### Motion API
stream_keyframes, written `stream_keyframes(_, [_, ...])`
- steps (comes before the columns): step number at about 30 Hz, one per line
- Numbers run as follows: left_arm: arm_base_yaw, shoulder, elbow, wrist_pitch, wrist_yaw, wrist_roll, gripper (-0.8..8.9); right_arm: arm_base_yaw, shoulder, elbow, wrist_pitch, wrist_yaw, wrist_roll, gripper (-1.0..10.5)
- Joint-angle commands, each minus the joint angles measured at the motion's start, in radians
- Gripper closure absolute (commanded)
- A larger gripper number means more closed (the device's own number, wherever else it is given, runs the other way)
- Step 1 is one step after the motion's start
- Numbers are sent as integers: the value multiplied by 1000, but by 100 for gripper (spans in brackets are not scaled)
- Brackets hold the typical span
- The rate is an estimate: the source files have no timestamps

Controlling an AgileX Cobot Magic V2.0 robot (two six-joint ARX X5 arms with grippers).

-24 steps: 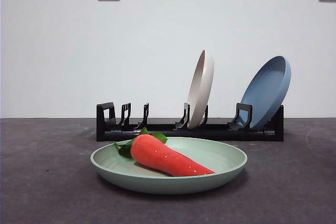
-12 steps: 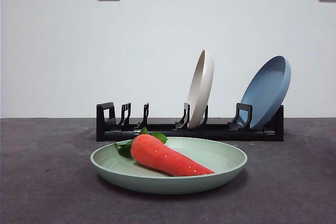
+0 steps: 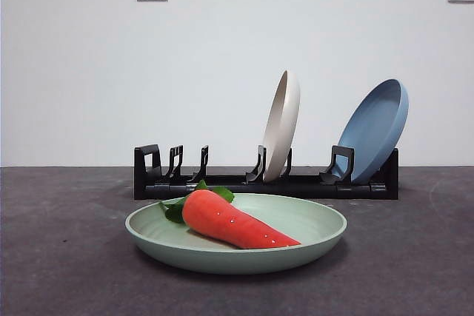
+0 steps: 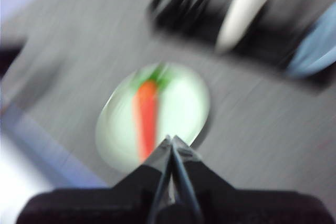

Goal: Take the green plate from the plate rack,put the plate on the table,take the carrot from the table,put the carrot in the plate

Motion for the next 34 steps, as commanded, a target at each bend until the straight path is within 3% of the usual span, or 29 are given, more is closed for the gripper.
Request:
stream_keyframes(1, [3,-4,-10,-10,0,-10,817,-149,-80,-113,149,-2,-29,946])
stream_keyframes(6, [3,-4,-10,-10,0,-10,817,-287,-246,-412,481,-1,-27,946])
stream_keyframes(12, [3,-4,-10,-10,0,-10,817,-315,-399,-756,820,8,-2,946])
stream_keyframes(23, [3,-4,-10,-10,0,-10,817,-315,-528,-965,838,10,20,946])
stream_keyframes(34, [3,-4,-10,-10,0,-10,817,-315,-560,-969,722,6,36,946])
